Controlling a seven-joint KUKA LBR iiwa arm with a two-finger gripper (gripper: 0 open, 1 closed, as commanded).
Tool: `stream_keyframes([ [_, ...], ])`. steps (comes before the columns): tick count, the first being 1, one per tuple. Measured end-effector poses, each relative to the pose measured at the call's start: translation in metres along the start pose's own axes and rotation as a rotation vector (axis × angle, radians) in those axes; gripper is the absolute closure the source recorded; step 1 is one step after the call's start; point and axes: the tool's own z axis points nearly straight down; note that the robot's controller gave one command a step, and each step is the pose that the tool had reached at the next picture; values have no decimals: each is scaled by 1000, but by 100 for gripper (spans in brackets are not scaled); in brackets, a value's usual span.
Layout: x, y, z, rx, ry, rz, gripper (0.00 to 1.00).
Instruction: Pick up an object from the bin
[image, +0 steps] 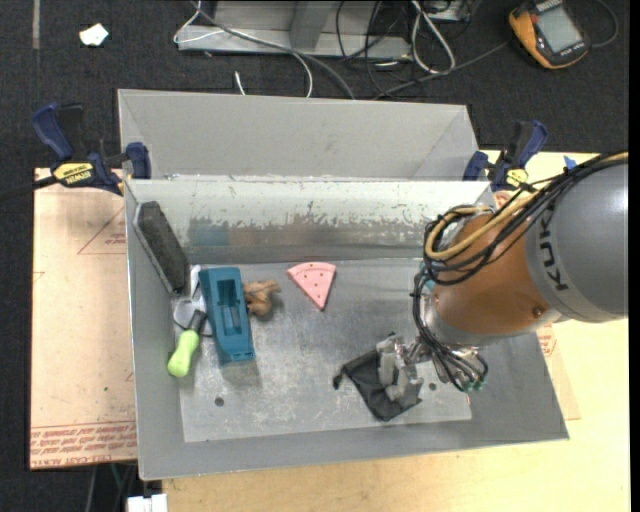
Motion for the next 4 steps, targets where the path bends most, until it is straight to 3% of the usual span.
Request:
stream_keyframes([
  [1,2,1,-42,-2,8,-1,100],
  [2,-1,1,-73,0,-2,0,100],
  [4,-1,2,-114,-2,5,-1,100],
])
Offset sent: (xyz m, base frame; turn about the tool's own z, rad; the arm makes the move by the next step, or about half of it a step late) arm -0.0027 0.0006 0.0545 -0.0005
